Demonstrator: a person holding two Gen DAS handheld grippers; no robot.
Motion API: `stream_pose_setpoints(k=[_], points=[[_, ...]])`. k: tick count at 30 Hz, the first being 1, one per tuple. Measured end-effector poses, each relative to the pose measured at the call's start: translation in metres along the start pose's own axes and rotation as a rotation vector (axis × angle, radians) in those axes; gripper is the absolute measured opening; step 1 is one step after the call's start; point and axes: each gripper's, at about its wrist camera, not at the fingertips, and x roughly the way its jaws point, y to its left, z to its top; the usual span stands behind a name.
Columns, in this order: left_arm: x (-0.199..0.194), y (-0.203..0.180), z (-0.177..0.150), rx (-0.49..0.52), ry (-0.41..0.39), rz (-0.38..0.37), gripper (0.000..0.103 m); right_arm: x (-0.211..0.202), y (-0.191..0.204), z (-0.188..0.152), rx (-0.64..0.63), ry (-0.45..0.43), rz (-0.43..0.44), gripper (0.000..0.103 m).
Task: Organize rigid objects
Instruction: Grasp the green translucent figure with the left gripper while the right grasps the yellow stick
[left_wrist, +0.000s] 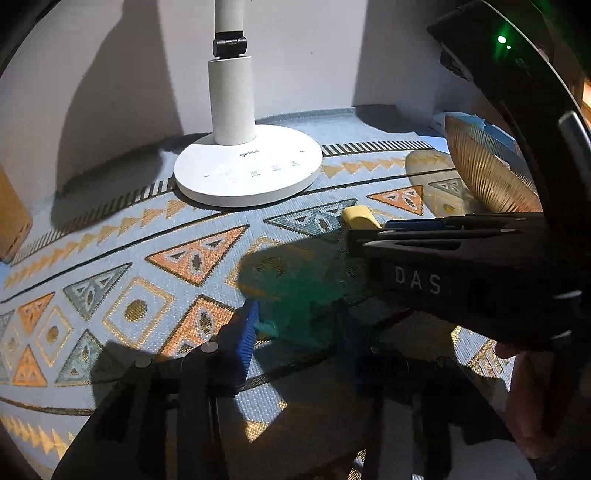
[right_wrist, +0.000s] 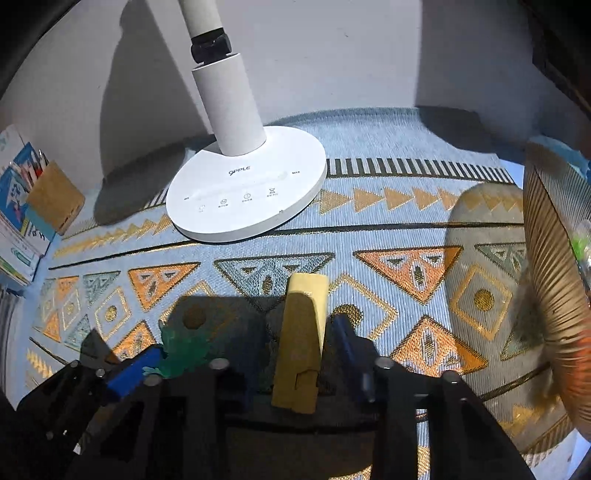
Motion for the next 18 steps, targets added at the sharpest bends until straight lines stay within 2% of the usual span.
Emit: stream_pose_setpoints(k=[8,14,18], points=[[-0.014,0.016,-0.001,-0.086,-0.057,-0.027,0.036,-0.013,-0.015,-0.013,-0.01,0.007,0.043,0.024],[-0.017,0.01,0.0,-0.066,-0.076,0.004,0.036,-0.047,-0.026,-0.051,-0.091,-0.003,0.066,0.024],[-0.016,0.009,0.0,-0.057,-0.069,0.011,0.036,-0.058,-0.032,-0.073,-0.127,-0.002,0.037,0.024]])
